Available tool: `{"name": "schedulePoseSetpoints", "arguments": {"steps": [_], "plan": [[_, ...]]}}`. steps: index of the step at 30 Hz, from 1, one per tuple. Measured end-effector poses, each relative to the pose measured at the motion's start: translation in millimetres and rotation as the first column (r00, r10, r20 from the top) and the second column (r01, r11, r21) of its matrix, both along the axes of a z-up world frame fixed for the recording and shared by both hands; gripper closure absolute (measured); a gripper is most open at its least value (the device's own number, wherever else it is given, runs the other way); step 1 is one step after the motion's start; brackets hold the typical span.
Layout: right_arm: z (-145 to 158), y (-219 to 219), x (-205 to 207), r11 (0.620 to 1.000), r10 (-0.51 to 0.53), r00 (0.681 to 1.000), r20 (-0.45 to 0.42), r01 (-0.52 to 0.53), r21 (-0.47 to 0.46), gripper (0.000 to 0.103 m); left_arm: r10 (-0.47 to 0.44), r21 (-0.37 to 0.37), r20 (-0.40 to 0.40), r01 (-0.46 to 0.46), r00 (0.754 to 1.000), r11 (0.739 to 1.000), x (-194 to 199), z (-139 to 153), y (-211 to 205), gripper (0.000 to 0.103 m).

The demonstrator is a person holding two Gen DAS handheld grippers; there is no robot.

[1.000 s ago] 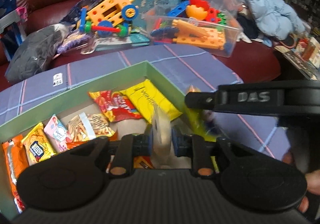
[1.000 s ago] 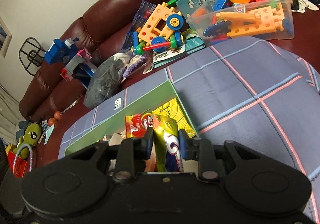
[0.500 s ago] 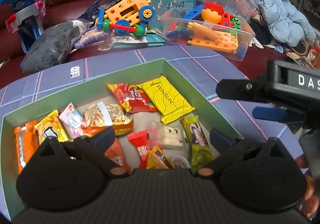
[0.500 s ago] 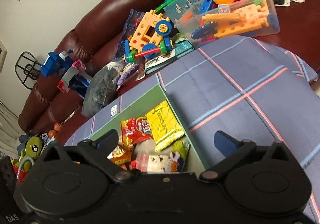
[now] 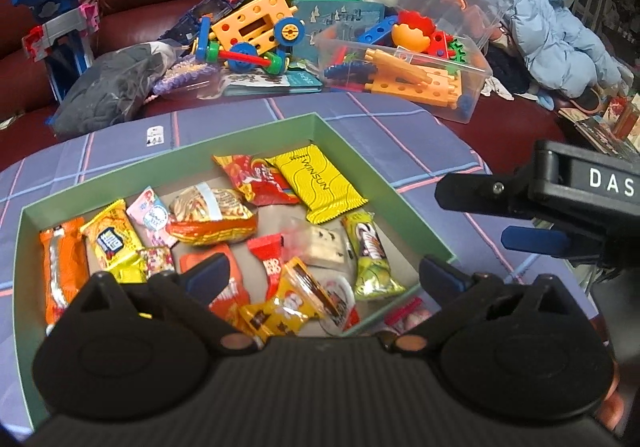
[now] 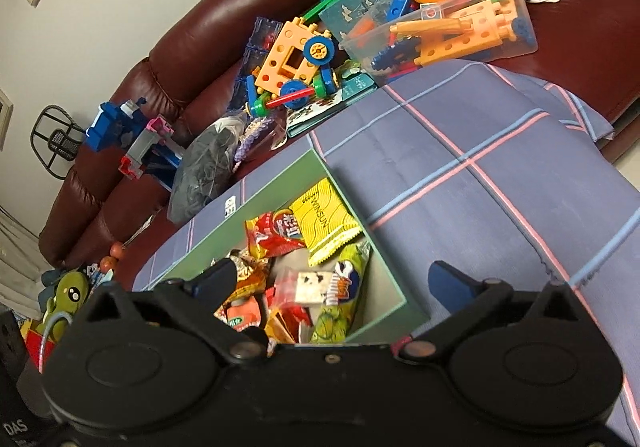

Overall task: Organize snacks
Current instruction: 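Move both tools to the brown lollipop and pink candy packet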

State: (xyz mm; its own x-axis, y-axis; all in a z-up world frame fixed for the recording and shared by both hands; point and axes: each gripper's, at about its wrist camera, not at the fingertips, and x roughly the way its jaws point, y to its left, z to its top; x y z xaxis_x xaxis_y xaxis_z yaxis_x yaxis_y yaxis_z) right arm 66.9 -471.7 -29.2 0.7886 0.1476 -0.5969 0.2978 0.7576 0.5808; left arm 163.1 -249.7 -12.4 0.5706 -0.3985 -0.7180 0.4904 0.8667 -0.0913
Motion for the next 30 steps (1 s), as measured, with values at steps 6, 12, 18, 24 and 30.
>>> {"name": "schedulePoseSetpoints", "arguments": {"steps": [6, 12, 18, 24, 30], "plan": [[0, 0, -14, 1.000, -0.003, 1.000, 0.000, 0.003, -0.004, 0.000, -0.023, -0.018, -0.014, 0.023, 1.000, 1.000, -24, -2, 6, 0.000], [-13, 2, -25, 1.000, 0.003, 0.999, -0.039, -0.003, 0.000, 0.000, -0.039, 0.008, -0.074, 0.040, 0.996, 0.999, -43, -29, 10, 0.000], [-31, 12, -31, 0.995, 0.020, 0.995, -0.093, -0.029, -0.094, 0.000, -0.019, 0.053, -0.122, 0.026, 0.992, 0.998, -46, -60, 16, 0.000], [-45, 24, -26, 0.978, 0.056, 0.985, -0.161, -0.086, -0.188, 0.025, 0.017, 0.052, -0.147, -0.009, 0.989, 0.999, -37, -72, 22, 0.000], [-57, 34, -14, 0.964, 0.112, 0.973, -0.204, -0.156, -0.217, 0.045, 0.030, 0.056, -0.162, -0.022, 0.986, 0.998, -35, -79, 24, 0.000]]}}
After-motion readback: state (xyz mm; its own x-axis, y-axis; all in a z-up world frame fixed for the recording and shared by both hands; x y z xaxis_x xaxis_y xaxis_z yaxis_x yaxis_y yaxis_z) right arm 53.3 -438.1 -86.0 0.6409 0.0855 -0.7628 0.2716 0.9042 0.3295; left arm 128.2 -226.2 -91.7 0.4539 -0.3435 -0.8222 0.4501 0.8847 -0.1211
